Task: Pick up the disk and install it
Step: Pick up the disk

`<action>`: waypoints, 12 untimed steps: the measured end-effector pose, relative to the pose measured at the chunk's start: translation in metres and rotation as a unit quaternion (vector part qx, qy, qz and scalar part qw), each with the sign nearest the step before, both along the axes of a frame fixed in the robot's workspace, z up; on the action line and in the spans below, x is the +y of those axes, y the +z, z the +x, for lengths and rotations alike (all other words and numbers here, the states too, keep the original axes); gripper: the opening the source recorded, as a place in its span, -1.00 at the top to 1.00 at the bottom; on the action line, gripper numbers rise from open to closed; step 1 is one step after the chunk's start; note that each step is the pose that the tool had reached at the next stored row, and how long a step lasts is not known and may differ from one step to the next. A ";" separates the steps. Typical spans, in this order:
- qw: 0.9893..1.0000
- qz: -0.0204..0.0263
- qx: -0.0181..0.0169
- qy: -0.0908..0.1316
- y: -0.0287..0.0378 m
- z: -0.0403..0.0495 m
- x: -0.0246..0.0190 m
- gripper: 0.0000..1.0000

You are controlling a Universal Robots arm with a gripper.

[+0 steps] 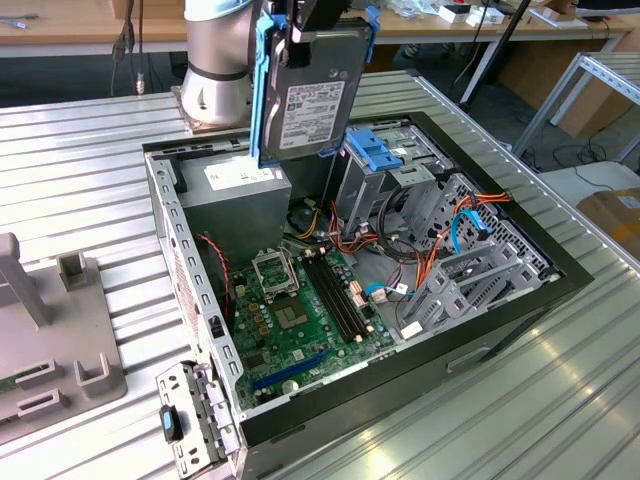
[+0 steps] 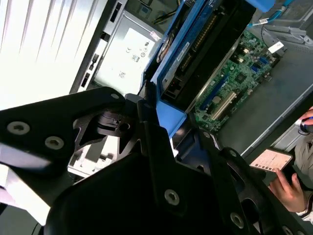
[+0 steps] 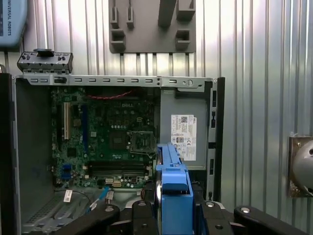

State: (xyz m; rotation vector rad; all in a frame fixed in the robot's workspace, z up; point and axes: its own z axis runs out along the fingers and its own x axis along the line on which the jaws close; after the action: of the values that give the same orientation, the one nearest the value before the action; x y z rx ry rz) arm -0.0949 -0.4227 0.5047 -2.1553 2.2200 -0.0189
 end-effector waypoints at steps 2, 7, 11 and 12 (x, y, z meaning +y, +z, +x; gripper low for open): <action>1.000 0.000 0.000 0.000 -0.0003 0.0000 -0.0088 0.26; 1.000 0.000 0.000 0.000 -0.0005 0.0000 -0.0240 0.26; 1.000 0.000 0.000 0.000 -0.0006 0.0000 -0.0444 0.26; 1.000 0.000 0.000 0.000 -0.0007 0.0000 -0.0525 0.26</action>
State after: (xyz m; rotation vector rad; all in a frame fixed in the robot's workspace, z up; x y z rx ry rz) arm -0.0948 -0.4753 0.5040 -2.1552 2.2200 -0.0189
